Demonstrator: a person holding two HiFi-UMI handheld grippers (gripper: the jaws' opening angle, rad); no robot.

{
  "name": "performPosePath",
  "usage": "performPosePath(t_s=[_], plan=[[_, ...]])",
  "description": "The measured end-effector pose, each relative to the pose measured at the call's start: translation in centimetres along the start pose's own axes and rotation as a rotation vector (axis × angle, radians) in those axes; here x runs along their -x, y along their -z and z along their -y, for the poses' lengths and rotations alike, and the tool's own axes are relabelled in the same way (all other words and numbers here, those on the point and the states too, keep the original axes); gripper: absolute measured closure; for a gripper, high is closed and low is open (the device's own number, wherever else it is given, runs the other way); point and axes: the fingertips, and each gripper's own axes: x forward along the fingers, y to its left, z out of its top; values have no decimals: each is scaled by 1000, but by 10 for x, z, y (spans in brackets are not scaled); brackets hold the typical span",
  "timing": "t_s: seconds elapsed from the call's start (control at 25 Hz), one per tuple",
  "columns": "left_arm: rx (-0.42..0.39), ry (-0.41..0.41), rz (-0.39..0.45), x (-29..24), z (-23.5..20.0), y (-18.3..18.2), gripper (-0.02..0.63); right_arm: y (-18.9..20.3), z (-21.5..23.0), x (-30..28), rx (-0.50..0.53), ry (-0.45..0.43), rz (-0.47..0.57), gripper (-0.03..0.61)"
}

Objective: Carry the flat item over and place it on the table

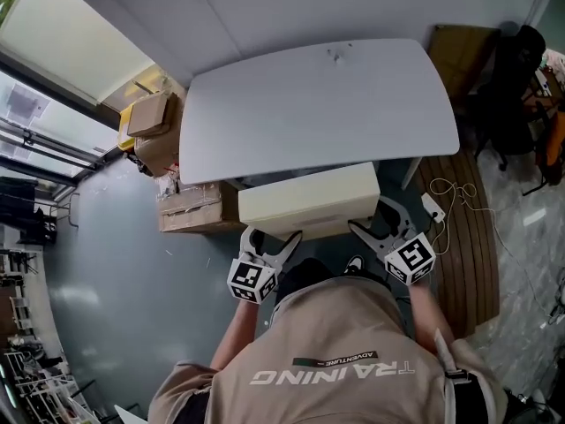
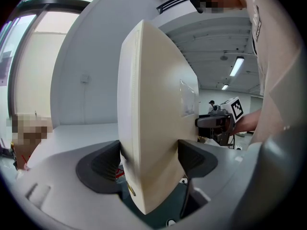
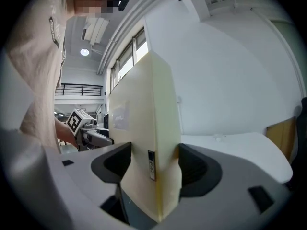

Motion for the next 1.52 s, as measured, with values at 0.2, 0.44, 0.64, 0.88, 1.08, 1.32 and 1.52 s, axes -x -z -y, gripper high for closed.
performPosePath(t_s=[0.2,0.44,0.64,0.88,1.08,1.32,1.52], plan=[[-13,31,-10,-4,-24,4,258,6,-1,-21,-26,22,-12,294],[0,110,35,-27,-65,-13,258,-12,16,-56,-28,96,-13,295],[-6,161,48,-50,-106,-20,258,-21,30,-92,7,157,-18,294],[-22,198,53,-58,-136,-29,258,-26,35,-119,-36,191,-10,293],[8,216,59,-56,-150,-24,258,-27,30,-133,-26,198,-25,295],[44,223,71,-65,-153,-20,258,-24,37,-136,-38,205,-70,293],[81,181,77,-76,-163,-23,258,-32,56,-152,-25,157,-73,294]])
